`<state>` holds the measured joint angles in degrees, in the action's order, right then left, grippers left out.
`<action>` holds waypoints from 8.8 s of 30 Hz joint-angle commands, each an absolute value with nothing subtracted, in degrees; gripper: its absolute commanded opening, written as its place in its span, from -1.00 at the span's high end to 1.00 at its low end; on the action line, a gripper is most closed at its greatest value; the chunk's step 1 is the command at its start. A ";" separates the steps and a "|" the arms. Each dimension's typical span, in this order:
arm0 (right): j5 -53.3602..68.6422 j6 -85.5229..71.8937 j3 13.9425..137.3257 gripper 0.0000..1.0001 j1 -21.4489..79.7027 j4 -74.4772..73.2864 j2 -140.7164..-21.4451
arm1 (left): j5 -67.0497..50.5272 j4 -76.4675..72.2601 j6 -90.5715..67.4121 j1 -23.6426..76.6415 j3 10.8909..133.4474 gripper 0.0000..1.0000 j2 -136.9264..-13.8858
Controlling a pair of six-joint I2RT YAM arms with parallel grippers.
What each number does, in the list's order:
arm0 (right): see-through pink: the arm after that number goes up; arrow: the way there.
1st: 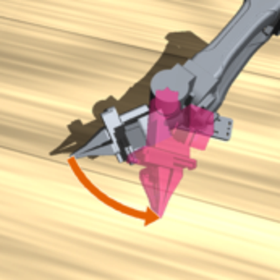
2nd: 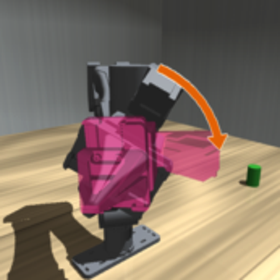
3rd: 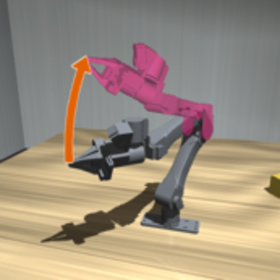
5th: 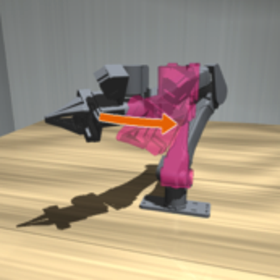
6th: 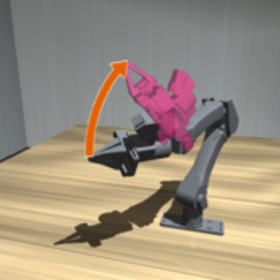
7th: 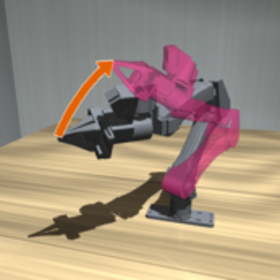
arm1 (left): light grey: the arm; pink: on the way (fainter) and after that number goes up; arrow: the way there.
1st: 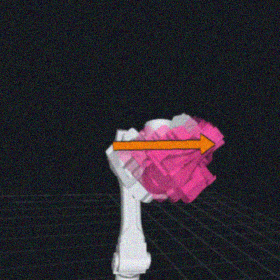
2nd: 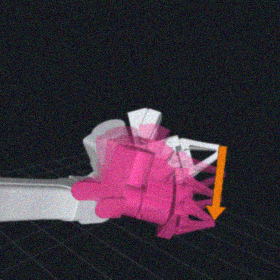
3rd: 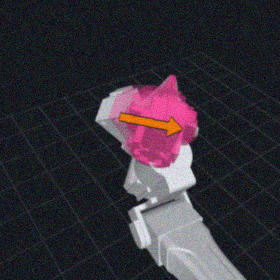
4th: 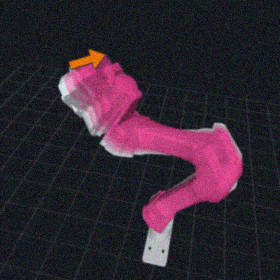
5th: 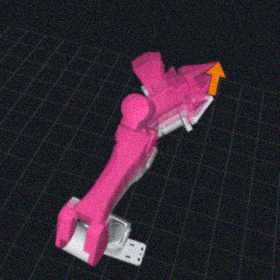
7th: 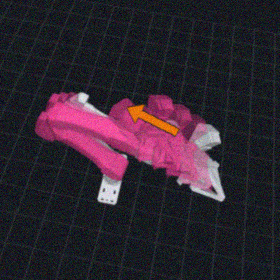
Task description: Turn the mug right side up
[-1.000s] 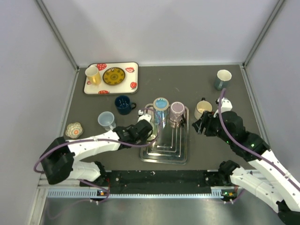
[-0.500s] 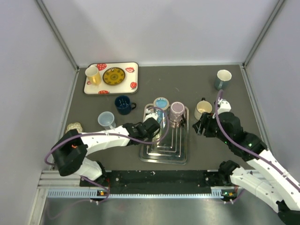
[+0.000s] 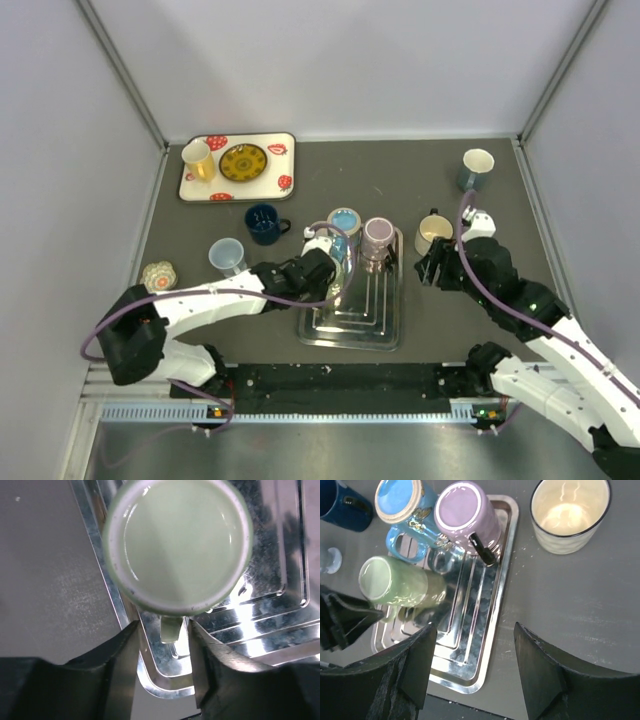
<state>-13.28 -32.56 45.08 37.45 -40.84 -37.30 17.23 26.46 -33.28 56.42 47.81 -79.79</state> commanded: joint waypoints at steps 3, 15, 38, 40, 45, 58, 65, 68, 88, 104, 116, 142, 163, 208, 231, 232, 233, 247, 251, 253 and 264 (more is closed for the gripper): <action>-29.64 -30.32 53.33 -0.29 38.14 -44.55 -40.59 | 18.55 28.74 -33.92 56.69 48.17 -0.15 -71.02; -20.66 -25.05 74.32 -0.40 8.27 -37.19 -77.49 | 19.78 24.70 -35.77 57.13 41.39 -0.79 -51.78; -19.87 -13.62 96.33 -0.25 1.23 -29.88 -111.18 | 21.09 21.36 -32.34 57.04 38.93 -0.98 -48.51; -19.95 -13.62 97.38 -0.25 1.23 -29.79 -112.49 | 21.09 21.44 -32.17 57.04 39.20 -0.97 -49.04; -20.65 -13.10 102.47 -0.25 1.32 -31.90 -115.83 | 21.53 21.45 -31.99 57.04 39.11 -0.97 -49.13; -20.66 -14.76 107.31 -0.18 0.79 -33.92 -120.85 | 21.53 20.74 -31.55 57.04 39.29 -0.96 -51.15; -19.95 -16.08 104.68 -0.22 0.79 -34.19 -120.24 | 19.87 19.16 -31.73 57.04 39.29 -0.96 -53.00; -19.86 -16.70 103.01 -0.30 0.70 -33.75 -119.45 | 19.51 18.90 -31.82 57.04 39.20 -0.96 -53.44; -18.72 -17.58 103.09 -0.18 0.26 -32.87 -120.58 | 18.90 18.11 -31.99 57.04 38.85 -0.96 -54.05; -23.02 -17.75 102.48 1.00 -1.41 -32.87 -119.45 | 18.63 17.75 -32.34 57.04 38.94 -0.96 -54.58; -21.88 -22.84 85.89 1.00 -0.26 -28.92 -94.07 | 18.89 16.61 -32.78 57.04 39.29 -0.94 -52.74; 38.58 -51.84 51.96 1.00 12.48 -8.80 -30.33 | -13.59 -48.41 -55.27 56.87 29.79 -0.93 -52.98; 40.26 -55.64 36.83 1.00 19.94 0.27 -23.91 | -17.66 -62.22 -61.61 58.10 40.34 -0.46 -75.05; 43.68 -41.14 34.36 1.00 28.30 -12.82 -22.50 | -12.03 -83.00 -71.64 54.67 40.34 1.00 -81.92; 38.08 -33.68 43.23 0.05 28.30 -28.15 -25.31 | -12.04 -54.90 -50.29 54.84 32.42 1.00 -61.54; 35.53 -30.79 45.85 0.05 28.30 -31.26 -25.40 | -12.04 -42.40 -44.53 55.02 34.78 1.00 -58.39; 29.68 -29.63 47.27 0.05 28.30 -34.16 -25.57 | -9.69 -34.71 -41.08 55.45 36.28 1.00 -56.97; -3.69 -29.53 58.01 0.07 28.30 -52.91 -25.31 | 10.10 8.51 -23.20 64.95 44.55 1.00 -60.00; -3.69 -29.88 57.83 0.07 28.30 -52.91 -24.70 | 12.74 9.05 -23.73 65.92 46.49 1.00 -65.56; -3.34 -30.14 57.39 0.07 28.30 -53.09 -24.26 | 13.71 8.97 -23.82 65.83 47.90 1.00 -68.36; -1.49 -32.52 52.03 0.10 28.30 -52.21 -23.03 | 22.65 17.56 -25.66 65.83 63.35 1.00 -87.24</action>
